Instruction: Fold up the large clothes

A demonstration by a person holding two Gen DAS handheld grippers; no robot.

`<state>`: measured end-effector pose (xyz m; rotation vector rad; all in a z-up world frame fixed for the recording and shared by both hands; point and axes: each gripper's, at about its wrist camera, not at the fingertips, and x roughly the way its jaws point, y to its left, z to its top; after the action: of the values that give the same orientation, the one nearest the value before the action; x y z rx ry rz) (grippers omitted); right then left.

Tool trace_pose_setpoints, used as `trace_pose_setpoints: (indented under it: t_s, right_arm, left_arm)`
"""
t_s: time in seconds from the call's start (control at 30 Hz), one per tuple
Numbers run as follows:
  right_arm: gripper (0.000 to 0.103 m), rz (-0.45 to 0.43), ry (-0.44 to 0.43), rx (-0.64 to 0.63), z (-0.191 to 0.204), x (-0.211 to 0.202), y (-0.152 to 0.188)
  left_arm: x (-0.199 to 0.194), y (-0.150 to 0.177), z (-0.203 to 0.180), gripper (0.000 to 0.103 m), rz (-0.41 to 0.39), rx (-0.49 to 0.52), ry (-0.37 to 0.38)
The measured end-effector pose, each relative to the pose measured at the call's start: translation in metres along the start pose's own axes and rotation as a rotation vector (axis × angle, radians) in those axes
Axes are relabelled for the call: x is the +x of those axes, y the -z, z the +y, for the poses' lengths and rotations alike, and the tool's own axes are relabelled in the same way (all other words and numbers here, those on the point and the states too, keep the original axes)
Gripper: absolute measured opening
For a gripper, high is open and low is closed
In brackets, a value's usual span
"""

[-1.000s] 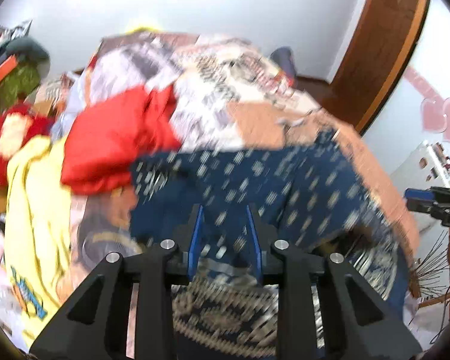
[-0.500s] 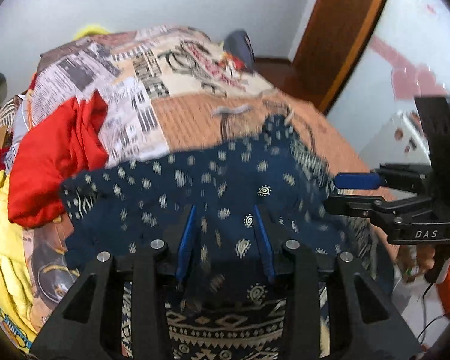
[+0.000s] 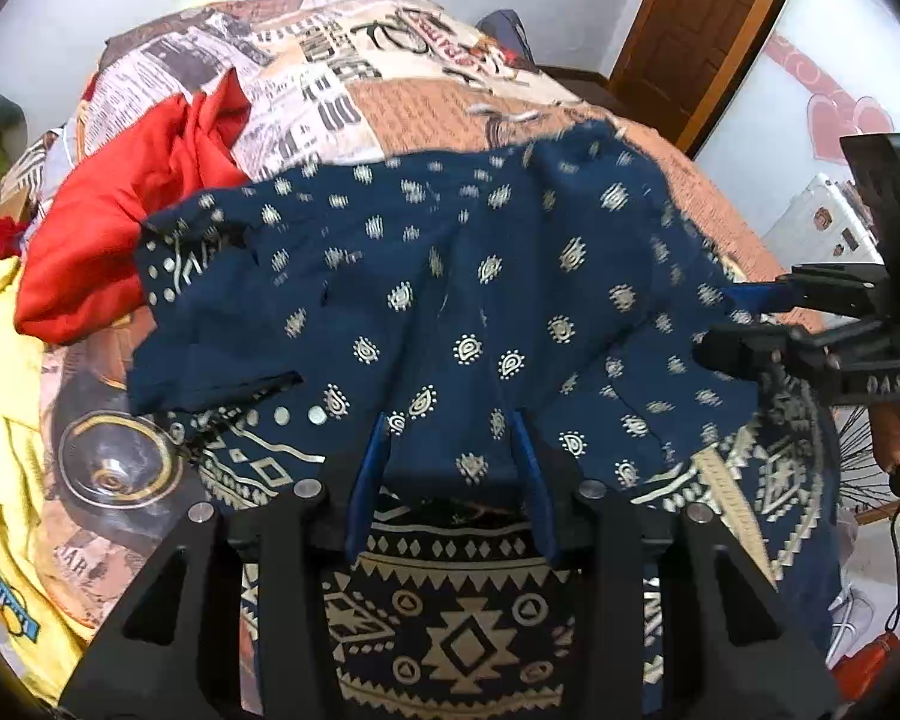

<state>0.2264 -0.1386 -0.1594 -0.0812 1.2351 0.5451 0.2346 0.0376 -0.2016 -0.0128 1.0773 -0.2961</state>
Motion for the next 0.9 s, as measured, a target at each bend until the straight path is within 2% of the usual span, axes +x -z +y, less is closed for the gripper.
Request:
trace_pose_setpoints:
  t_s: [0.1, 0.27, 0.4, 0.6, 0.73, 0.9]
  right_arm:
    - [0.050, -0.052, 0.010, 0.014, -0.006, -0.014, -0.005]
    - [0.050, -0.158, 0.050, 0.047, -0.022, -0.042, -0.015]
    - [0.051, -0.214, 0.080, 0.098, -0.041, -0.051, -0.024]
    - [0.052, -0.201, 0.114, 0.194, -0.077, -0.039, -0.030]
    - [0.052, -0.161, 0.116, 0.249, -0.098, -0.021, -0.030]
    - [0.052, -0.086, 0.109, 0.305, -0.120, 0.009, -0.030]
  left_arm:
    - [-0.024, -0.006, 0.008, 0.042, -0.063, -0.031, 0.011]
    - [-0.056, -0.019, 0.037, 0.046, -0.168, -0.109, -0.030]
    - [-0.068, -0.026, 0.080, 0.052, -0.218, -0.210, -0.117]
    - [-0.044, -0.014, 0.145, 0.055, -0.161, -0.425, -0.134]
    - [-0.006, 0.002, 0.174, 0.055, -0.075, -0.551, -0.040]
    - [0.035, 0.015, 0.189, 0.055, -0.011, -0.653, 0.073]
